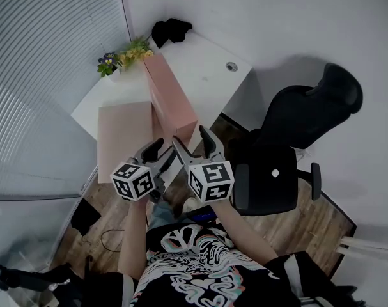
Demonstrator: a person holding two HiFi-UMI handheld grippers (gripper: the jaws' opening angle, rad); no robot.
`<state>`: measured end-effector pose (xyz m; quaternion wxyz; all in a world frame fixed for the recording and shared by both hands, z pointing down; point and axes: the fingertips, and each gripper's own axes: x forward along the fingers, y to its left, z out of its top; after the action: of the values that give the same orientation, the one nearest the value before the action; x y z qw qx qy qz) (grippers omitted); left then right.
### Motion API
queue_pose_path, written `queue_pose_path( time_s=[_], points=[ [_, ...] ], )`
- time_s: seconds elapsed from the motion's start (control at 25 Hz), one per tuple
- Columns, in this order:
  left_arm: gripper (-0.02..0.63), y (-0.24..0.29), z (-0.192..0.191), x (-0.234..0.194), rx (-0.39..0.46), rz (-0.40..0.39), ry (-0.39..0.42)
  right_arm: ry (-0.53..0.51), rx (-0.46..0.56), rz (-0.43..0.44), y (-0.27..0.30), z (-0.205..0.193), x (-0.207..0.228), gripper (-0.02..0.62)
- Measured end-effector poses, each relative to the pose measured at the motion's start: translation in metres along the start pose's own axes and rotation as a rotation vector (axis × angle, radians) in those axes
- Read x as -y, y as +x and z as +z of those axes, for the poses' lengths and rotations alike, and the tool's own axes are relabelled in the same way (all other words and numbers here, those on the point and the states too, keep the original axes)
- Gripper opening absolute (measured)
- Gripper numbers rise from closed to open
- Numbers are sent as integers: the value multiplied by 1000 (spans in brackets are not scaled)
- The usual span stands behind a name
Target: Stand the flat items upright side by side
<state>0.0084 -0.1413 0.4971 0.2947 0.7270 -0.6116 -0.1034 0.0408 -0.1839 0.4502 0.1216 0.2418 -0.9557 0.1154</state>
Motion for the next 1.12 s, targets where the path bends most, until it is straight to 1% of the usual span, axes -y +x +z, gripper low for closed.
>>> queue_pose_path(
  time_s=[0.24, 0.48, 0.68, 0.8, 0.96, 1.12],
  points=[
    [229, -20, 11, 3, 46, 40, 2, 44, 74, 14, -31, 10, -6, 318],
    [229, -52, 20, -10, 99, 141, 12, 53, 140, 80, -52, 15, -27, 314],
    [229, -87, 20, -36, 143, 239, -25, 58, 113, 159, -53, 0, -55, 305],
    [229, -103, 18, -54, 149, 279, -42, 60, 91, 201, -44, -5, -71, 305],
    [229, -122, 8, -81, 119, 306, -65, 63, 35, 197, -28, -18, -87, 302],
    [229, -154, -1, -117, 104, 353, -105, 54, -36, 187, -11, -36, -108, 299]
  ],
)
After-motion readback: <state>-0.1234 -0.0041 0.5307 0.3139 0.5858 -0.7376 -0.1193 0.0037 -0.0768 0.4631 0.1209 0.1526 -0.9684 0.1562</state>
